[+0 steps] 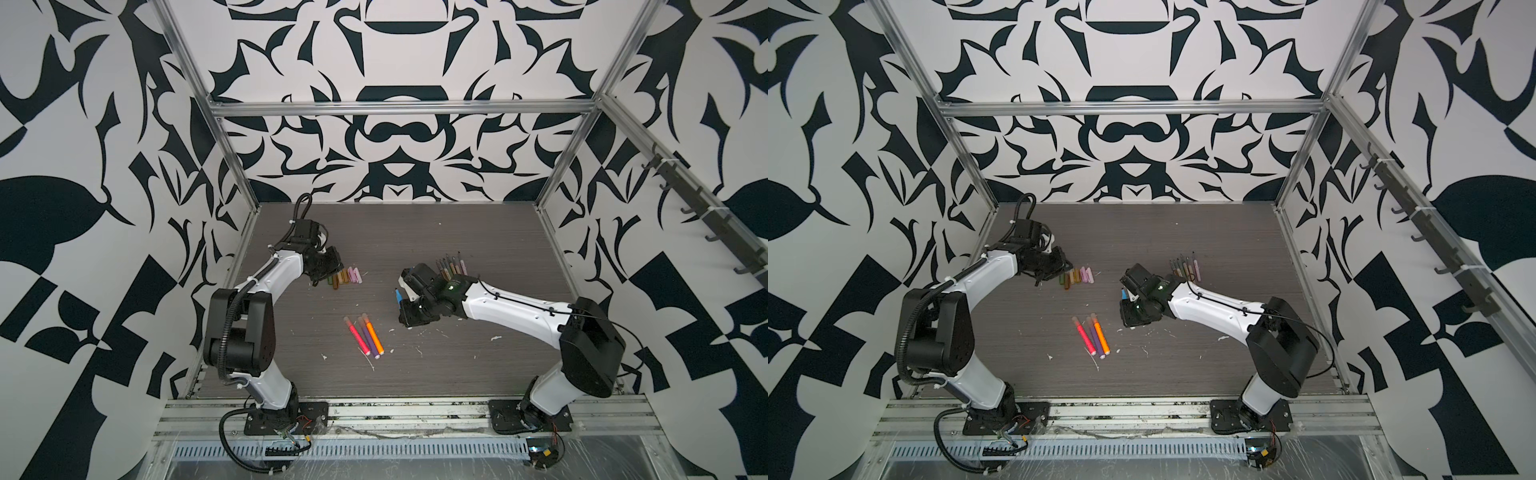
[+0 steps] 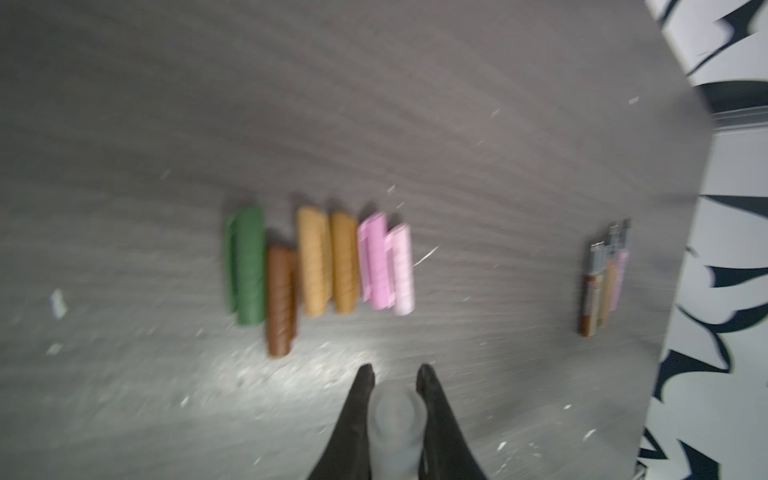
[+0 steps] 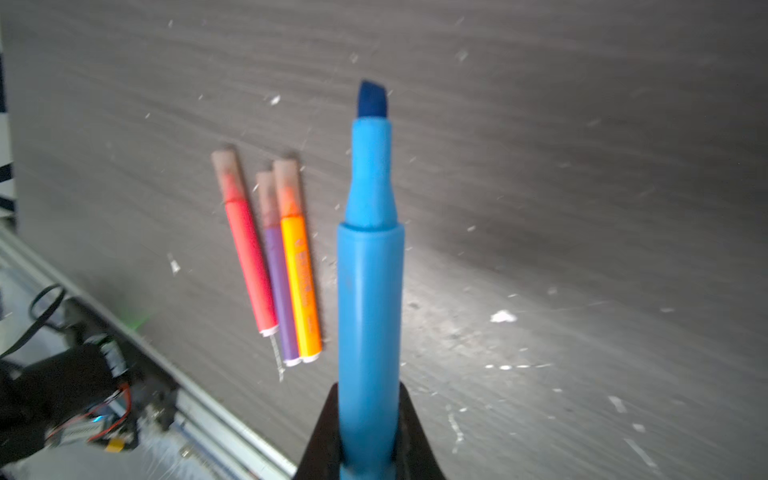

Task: Open the pen caps
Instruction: 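Lay the blue marker by the bundle with the right while the left drops the cap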

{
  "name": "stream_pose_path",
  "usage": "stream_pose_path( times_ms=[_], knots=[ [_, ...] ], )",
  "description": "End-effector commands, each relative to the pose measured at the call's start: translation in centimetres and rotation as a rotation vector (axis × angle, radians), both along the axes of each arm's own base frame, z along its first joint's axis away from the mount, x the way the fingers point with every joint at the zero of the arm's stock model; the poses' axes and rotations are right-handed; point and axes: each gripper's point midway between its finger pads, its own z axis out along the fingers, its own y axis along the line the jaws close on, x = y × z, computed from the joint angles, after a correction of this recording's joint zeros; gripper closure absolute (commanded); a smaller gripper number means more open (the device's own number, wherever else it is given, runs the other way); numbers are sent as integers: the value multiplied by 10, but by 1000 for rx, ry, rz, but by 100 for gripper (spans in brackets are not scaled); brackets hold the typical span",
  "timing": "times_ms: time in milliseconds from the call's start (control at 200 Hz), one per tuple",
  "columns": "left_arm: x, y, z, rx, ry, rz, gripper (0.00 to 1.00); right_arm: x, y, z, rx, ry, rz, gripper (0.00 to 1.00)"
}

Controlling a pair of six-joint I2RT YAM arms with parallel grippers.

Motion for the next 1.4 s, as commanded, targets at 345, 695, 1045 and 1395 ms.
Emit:
stream_pose_path(
  times_ms=[345,695,1045,1395],
  knots=[
    [-48,-32,-43,251,94,-147,100,63,-64,-13,-301,-158,-103,100],
    [-65,-40,-78,344,220,-202,97,95,-72,-35,-344,-118,-80,100],
    [-64,-41,-83,352,244,-201,77,114,-71,-45,-319,-77,-60,100],
    [-61,-41,-57,335,183,-189,66,116,-71,-57,-309,-33,-36,93]
  ],
)
